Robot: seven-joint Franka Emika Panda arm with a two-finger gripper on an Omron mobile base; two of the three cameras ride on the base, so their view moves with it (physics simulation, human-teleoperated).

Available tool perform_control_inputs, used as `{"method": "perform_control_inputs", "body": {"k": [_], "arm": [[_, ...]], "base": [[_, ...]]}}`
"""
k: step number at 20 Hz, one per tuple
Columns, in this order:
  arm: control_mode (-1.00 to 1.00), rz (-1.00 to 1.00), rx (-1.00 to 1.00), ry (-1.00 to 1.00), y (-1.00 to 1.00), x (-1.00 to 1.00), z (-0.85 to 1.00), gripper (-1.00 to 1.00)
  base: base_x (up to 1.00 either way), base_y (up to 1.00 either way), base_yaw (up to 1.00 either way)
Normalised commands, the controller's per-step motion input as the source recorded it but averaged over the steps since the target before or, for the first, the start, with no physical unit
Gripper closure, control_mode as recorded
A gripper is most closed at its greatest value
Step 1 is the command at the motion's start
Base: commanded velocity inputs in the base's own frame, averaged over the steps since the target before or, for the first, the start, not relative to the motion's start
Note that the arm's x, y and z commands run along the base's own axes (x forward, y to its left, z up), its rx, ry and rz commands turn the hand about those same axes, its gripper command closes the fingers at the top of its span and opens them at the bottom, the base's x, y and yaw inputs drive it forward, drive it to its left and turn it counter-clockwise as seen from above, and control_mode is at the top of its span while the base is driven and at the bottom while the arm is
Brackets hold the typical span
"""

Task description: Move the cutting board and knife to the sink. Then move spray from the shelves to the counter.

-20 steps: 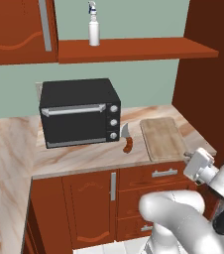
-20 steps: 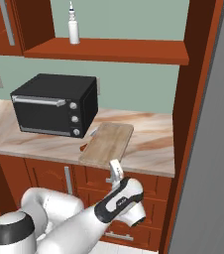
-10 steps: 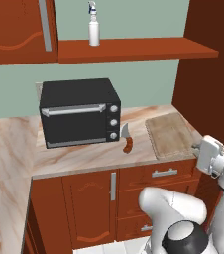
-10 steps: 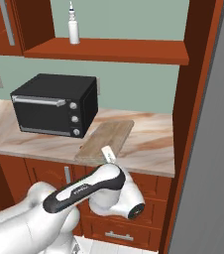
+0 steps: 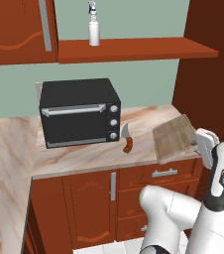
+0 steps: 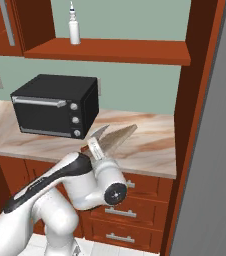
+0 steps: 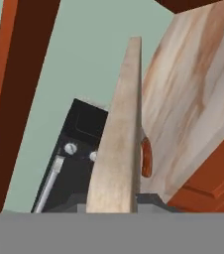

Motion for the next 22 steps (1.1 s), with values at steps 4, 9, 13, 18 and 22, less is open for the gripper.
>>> {"method": "perform_control_inputs", "body": {"k": [4,9,13,18,22], "arm": [[-1.0,0.0,-0.2,0.24,0.0,-0.28,0.41,1.0],[-1.0,0.0,-0.2,0.26,0.0,-0.23,0.3,1.0],[-1.0,0.0,-0.21,0.26,0.0,-0.27,0.27,1.0],[-1.0,0.0,-0.2,0.18,0.1,-0.11,0.22,1.0],[-1.0,0.0,-0.21,0.15,0.29,0.0,0.28,1.0]], "base": [[0.0,0.0,0.0],[0.0,0.0,0.0],[0.0,0.0,0.0],[0.0,0.0,0.0],[0.0,0.0,0.0]]}}
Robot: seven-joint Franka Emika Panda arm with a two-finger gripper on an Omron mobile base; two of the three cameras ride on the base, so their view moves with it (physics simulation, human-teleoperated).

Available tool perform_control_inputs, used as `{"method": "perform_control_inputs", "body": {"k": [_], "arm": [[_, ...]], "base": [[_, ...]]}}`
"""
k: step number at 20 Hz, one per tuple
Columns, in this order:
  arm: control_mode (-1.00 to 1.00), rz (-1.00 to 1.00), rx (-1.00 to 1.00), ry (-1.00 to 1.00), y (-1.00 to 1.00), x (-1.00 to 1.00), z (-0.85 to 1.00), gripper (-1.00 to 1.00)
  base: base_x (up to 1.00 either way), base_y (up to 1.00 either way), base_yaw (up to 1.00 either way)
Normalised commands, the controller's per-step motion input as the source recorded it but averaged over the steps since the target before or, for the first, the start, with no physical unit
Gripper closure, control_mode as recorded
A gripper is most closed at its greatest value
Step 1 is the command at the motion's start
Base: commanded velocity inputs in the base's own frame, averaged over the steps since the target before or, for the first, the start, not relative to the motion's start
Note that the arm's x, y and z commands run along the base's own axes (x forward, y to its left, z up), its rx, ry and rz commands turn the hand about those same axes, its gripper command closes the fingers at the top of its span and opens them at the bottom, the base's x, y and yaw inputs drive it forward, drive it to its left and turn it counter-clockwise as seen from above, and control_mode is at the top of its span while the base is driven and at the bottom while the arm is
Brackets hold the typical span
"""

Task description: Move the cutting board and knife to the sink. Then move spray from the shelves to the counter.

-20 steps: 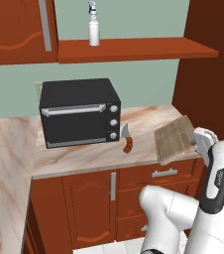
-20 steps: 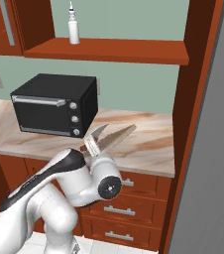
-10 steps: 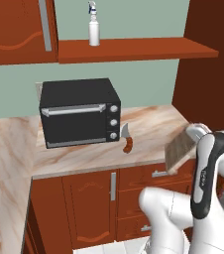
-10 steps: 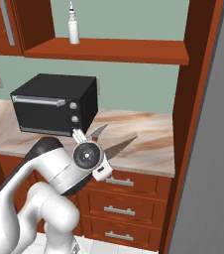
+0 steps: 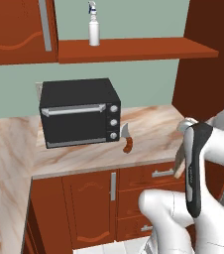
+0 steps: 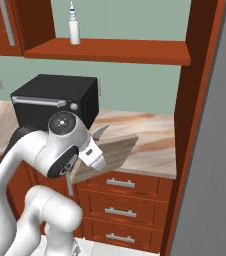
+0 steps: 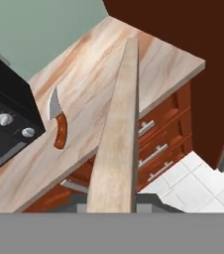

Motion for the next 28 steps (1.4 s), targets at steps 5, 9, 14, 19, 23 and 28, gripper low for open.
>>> {"method": "perform_control_inputs", "body": {"k": [5,9,14,19,23,28], "arm": [[-1.0,0.02,-0.14,0.16,0.45,-0.04,0.41,1.0],[-1.0,0.08,-0.12,0.13,0.38,-0.23,0.45,1.0],[-1.0,0.2,-0.1,0.1,0.1,-0.51,0.45,1.0],[-1.0,0.25,-0.06,0.07,0.02,-0.24,0.25,1.0],[-1.0,0.21,-0.01,0.05,0.11,0.0,0.18,1.0],[-1.0,0.11,-0.02,0.05,0.22,-0.05,0.14,1.0]], "base": [[0.0,0.0,0.0],[0.0,0.0,0.0],[0.0,0.0,0.0],[0.0,0.0,0.0],[0.0,0.0,0.0],[0.0,0.0,0.0]]}}
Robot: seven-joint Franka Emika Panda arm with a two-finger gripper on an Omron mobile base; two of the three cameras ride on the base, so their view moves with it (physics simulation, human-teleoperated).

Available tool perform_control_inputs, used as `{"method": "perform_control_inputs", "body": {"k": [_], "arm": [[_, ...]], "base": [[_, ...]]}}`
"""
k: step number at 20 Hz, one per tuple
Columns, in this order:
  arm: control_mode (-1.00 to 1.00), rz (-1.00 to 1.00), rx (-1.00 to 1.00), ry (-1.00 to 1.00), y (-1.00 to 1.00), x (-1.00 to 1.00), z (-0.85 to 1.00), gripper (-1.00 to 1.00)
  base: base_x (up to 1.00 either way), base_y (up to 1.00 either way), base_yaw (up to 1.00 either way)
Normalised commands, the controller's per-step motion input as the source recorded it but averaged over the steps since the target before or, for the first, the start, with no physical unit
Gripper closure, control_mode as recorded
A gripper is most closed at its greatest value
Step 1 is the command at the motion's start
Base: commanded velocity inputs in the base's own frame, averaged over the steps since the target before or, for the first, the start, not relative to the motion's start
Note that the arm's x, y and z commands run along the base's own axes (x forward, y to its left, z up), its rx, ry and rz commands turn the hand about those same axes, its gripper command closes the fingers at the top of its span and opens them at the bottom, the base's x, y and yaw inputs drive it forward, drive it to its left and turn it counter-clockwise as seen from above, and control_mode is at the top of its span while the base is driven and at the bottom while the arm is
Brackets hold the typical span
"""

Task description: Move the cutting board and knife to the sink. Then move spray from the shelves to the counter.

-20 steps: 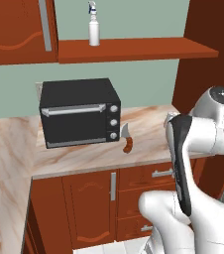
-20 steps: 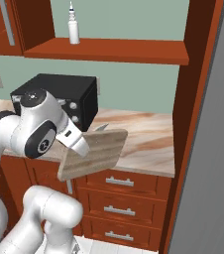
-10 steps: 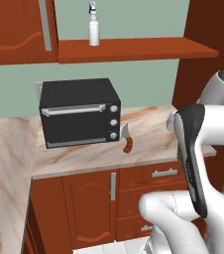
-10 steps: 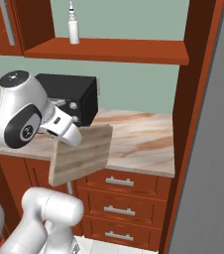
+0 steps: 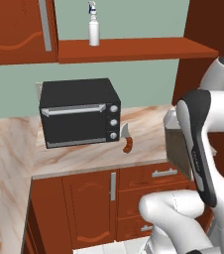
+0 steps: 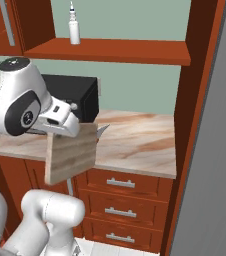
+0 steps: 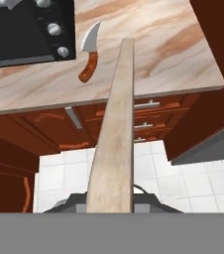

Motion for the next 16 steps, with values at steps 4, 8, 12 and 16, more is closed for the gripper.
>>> {"method": "perform_control_inputs", "body": {"k": [4,8,12,16], "arm": [[-1.0,0.06,-0.02,0.06,0.21,-0.29,0.04,1.0],[-1.0,0.05,-0.02,0.08,0.19,-0.13,0.0,1.0],[-1.0,0.04,0.0,0.01,0.01,-0.09,0.0,1.0],[-1.0,0.07,0.0,0.0,0.0,-0.02,0.0,1.0]], "base": [[0.0,0.0,0.0],[0.0,0.0,0.0],[0.0,0.0,0.0],[0.0,0.0,0.0]]}}
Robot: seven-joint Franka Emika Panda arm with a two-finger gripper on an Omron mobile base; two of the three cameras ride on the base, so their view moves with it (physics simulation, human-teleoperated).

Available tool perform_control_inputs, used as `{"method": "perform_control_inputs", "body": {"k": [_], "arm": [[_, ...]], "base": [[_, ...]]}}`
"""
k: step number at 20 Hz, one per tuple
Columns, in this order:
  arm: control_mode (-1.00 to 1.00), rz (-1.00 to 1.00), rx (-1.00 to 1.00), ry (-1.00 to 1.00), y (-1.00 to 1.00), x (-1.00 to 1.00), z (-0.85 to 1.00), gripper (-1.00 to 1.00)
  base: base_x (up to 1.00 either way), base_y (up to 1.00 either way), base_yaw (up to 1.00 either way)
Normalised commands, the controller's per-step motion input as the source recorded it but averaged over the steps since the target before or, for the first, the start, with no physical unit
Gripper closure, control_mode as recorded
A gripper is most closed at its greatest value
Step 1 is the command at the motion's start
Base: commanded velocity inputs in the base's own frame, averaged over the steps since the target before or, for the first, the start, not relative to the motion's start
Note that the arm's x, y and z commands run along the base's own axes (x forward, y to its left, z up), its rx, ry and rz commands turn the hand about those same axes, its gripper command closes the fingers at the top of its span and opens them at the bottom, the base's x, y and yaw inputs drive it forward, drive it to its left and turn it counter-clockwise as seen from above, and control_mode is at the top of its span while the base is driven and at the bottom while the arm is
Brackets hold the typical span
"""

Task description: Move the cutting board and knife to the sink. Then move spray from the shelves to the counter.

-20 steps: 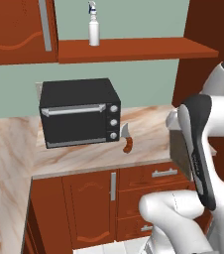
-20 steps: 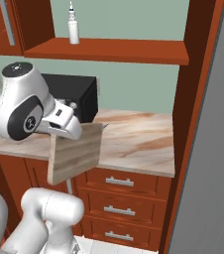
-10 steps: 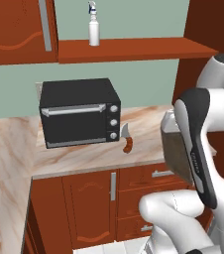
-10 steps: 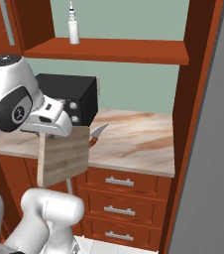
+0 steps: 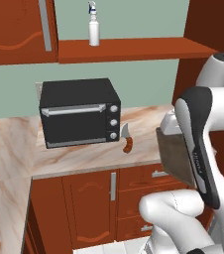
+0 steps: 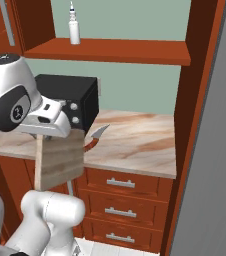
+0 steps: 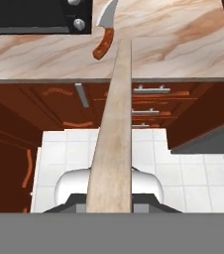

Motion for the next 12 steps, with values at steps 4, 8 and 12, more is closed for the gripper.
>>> {"method": "perform_control_inputs", "body": {"k": [4,8,12], "arm": [[-1.0,0.07,0.0,0.0,0.0,0.0,0.0,1.0],[-1.0,0.05,0.0,0.0,0.0,0.0,0.0,1.0],[1.0,0.03,0.0,0.0,0.0,0.0,-0.01,1.0]], "base": [[0.0,0.0,0.0],[0.0,0.0,0.0],[-0.02,0.0,0.03]]}}
